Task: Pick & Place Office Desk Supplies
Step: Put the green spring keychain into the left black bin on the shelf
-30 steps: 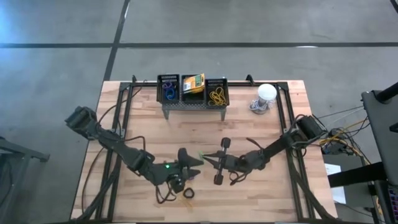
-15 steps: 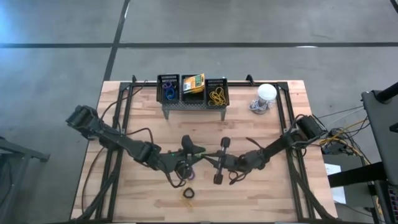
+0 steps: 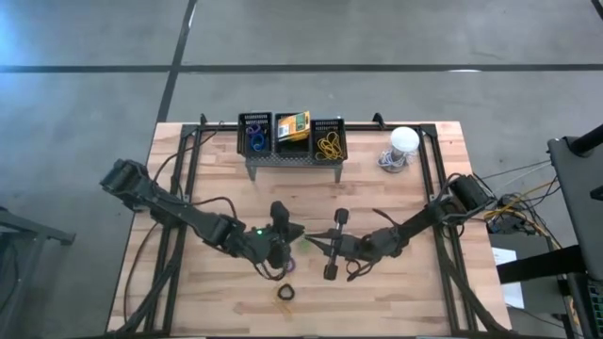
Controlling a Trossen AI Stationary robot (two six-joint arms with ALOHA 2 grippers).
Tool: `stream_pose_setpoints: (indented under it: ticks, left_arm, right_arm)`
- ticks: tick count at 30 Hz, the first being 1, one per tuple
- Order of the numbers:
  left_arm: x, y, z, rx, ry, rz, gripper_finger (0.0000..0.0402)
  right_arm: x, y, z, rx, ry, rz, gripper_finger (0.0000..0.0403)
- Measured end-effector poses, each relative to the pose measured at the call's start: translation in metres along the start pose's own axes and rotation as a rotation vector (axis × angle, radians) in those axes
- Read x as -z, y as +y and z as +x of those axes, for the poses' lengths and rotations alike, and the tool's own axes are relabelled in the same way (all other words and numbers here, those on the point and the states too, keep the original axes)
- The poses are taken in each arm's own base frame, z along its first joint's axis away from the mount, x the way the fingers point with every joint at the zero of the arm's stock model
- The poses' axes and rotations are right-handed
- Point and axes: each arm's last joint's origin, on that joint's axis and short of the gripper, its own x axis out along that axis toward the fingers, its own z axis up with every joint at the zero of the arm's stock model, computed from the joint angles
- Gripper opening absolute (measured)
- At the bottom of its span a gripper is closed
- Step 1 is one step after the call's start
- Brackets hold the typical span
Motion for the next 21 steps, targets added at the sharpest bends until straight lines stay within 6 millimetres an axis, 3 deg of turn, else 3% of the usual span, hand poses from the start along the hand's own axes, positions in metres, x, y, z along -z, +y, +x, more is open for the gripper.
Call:
stream_pose_setpoints:
  ticks: [5, 10, 13, 21]
  left_arm:
    - [0.014, -0.006, 0.005, 0.094, 0.047, -0.203, 0.0020]
    - [0.044, -0.024, 0.020, 0.319, 0.029, -0.318, 0.0020]
    - [0.060, -0.036, 0.028, 0.341, 0.021, -0.360, 0.0049]
    - [0.081, -0.059, 0.046, 0.344, 0.021, -0.538, 0.0176]
  right_arm:
    - [-0.017, 0.008, -0.011, 0.076, 0.026, -0.109, 0.0013]
    - [-0.037, 0.013, -0.032, 0.301, 0.185, -0.289, 0.0013]
    - [-0.043, 0.012, -0.037, 0.367, 0.229, -0.311, 0.0013]
    - [-0.033, 0.009, -0.032, 0.374, 0.244, -0.308, 0.0013]
